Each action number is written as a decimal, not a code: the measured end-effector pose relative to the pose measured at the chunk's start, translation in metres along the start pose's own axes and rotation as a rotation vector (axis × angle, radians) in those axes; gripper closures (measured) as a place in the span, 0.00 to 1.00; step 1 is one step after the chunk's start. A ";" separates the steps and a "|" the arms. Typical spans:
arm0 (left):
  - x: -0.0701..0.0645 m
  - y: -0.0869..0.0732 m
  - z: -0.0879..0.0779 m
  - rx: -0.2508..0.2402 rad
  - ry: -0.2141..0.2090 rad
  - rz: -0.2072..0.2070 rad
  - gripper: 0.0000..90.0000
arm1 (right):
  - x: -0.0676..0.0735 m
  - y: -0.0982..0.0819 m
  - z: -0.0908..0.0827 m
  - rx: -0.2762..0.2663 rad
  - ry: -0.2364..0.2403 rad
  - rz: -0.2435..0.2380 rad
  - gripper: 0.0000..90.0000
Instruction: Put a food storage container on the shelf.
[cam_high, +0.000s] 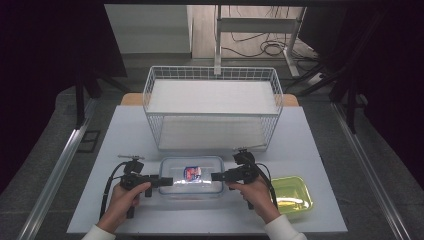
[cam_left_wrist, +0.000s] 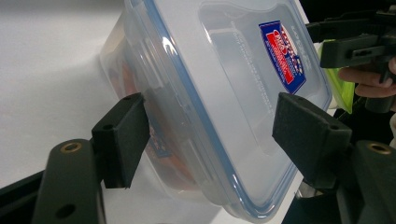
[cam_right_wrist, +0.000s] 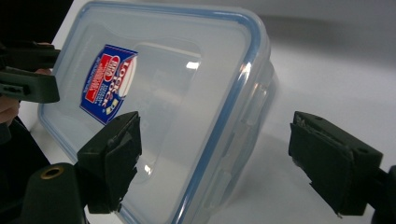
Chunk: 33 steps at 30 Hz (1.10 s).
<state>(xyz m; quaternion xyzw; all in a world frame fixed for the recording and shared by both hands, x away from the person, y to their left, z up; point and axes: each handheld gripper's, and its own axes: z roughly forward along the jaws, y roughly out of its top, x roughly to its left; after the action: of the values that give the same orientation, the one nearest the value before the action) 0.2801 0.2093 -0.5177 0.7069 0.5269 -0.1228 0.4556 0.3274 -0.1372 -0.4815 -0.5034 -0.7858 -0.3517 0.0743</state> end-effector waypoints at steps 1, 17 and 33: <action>0.000 0.000 0.000 -0.002 0.001 0.004 0.31 | 0.000 0.000 0.003 0.007 0.001 -0.001 0.20; -0.004 -0.005 -0.002 -0.019 0.007 0.036 0.31 | -0.008 -0.003 0.006 0.024 0.135 0.102 0.35; -0.012 -0.012 -0.013 -0.043 0.017 0.080 0.41 | -0.008 -0.012 -0.007 -0.001 0.170 0.077 0.46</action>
<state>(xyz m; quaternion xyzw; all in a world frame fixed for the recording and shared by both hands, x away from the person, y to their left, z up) 0.2608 0.2120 -0.5095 0.7185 0.5045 -0.0869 0.4709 0.3197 -0.1502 -0.4854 -0.5014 -0.7565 -0.3907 0.1538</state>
